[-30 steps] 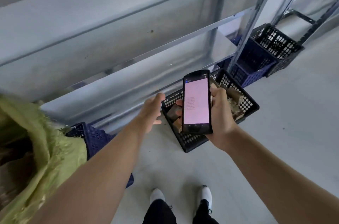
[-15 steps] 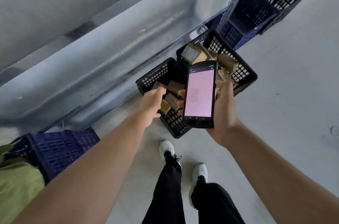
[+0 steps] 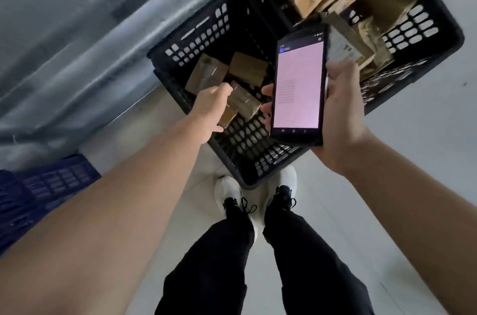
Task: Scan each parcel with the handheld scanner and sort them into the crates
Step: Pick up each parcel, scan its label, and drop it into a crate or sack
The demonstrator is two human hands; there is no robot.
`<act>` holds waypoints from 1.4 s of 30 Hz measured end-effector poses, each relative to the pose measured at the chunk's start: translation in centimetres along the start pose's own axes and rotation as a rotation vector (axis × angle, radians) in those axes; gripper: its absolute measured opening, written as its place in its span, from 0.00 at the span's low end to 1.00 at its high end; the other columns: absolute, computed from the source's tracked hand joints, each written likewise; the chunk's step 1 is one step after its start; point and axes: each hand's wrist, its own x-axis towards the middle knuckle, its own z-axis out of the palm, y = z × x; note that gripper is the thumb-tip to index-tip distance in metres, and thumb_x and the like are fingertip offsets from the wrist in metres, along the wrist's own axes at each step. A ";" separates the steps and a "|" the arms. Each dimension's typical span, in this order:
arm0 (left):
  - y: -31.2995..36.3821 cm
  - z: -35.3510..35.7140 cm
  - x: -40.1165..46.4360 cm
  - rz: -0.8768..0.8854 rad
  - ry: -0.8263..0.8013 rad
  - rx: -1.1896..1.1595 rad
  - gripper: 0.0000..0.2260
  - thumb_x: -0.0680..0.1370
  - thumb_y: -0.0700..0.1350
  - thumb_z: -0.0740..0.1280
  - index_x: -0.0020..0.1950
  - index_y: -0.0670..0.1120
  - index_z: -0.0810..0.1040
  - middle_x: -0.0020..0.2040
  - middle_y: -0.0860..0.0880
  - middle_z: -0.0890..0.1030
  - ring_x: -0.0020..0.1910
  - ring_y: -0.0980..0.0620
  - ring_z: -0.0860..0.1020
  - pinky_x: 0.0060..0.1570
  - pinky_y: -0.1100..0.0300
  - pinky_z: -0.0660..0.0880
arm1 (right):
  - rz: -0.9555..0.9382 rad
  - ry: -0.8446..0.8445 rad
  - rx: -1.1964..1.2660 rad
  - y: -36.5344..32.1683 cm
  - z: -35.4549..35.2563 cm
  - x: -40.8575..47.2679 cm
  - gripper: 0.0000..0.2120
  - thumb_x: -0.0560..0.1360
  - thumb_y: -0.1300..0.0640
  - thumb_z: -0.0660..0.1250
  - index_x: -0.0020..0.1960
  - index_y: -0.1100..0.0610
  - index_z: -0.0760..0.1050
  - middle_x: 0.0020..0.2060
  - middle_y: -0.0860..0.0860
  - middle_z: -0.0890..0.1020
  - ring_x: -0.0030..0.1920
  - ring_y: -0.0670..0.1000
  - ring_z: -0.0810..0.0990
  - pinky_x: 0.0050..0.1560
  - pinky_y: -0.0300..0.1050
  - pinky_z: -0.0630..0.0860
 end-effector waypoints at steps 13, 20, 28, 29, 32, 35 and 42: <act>-7.4 6.3 20.9 -0.060 0.287 0.636 0.52 0.70 0.56 0.82 0.84 0.52 0.52 0.75 0.39 0.65 0.67 0.37 0.75 0.59 0.43 0.81 | 0.059 -0.090 -0.152 8.9 -5.5 15.3 0.32 0.85 0.41 0.45 0.69 0.59 0.78 0.58 0.66 0.85 0.50 0.63 0.84 0.51 0.60 0.83; -9.0 6.3 20.7 -0.010 0.338 0.420 0.40 0.72 0.50 0.81 0.78 0.57 0.62 0.76 0.41 0.59 0.57 0.45 0.73 0.44 0.54 0.80 | 0.105 -0.123 -0.144 9.7 -5.8 15.0 0.32 0.86 0.42 0.43 0.67 0.60 0.79 0.57 0.66 0.85 0.49 0.62 0.84 0.52 0.59 0.83; -7.3 4.5 11.5 0.174 0.377 0.306 0.37 0.65 0.54 0.82 0.68 0.58 0.66 0.66 0.49 0.65 0.62 0.46 0.74 0.51 0.55 0.80 | 0.202 -0.117 -0.049 6.7 -4.1 6.9 0.31 0.85 0.42 0.46 0.65 0.60 0.81 0.56 0.63 0.86 0.48 0.59 0.84 0.54 0.57 0.82; -6.7 4.0 9.9 0.195 0.381 0.296 0.36 0.66 0.55 0.81 0.69 0.58 0.66 0.65 0.49 0.66 0.62 0.46 0.74 0.52 0.55 0.79 | 0.198 -0.111 -0.042 6.1 -3.7 5.7 0.31 0.85 0.42 0.47 0.65 0.60 0.81 0.56 0.63 0.86 0.49 0.60 0.84 0.55 0.58 0.82; -4.7 2.4 4.7 0.241 0.343 0.277 0.35 0.70 0.57 0.78 0.71 0.60 0.64 0.65 0.48 0.65 0.60 0.47 0.74 0.39 0.65 0.75 | 0.163 -0.112 -0.033 4.1 -2.4 1.6 0.31 0.85 0.41 0.46 0.66 0.59 0.80 0.55 0.62 0.87 0.50 0.62 0.84 0.58 0.62 0.82; -2.9 0.4 -0.6 0.255 0.279 0.322 0.33 0.73 0.62 0.71 0.74 0.68 0.60 0.65 0.47 0.66 0.57 0.45 0.75 0.42 0.59 0.81 | 0.123 -0.120 -0.034 1.6 -1.1 -2.4 0.32 0.85 0.41 0.45 0.66 0.60 0.80 0.56 0.63 0.86 0.50 0.63 0.84 0.61 0.69 0.80; 3.4 -4.6 -16.1 0.323 0.257 0.196 0.19 0.72 0.68 0.69 0.56 0.61 0.70 0.58 0.43 0.76 0.49 0.40 0.83 0.30 0.57 0.80 | -0.018 -0.179 -0.002 -7.2 3.1 -14.4 0.33 0.84 0.42 0.46 0.65 0.63 0.80 0.53 0.63 0.86 0.49 0.62 0.83 0.55 0.61 0.80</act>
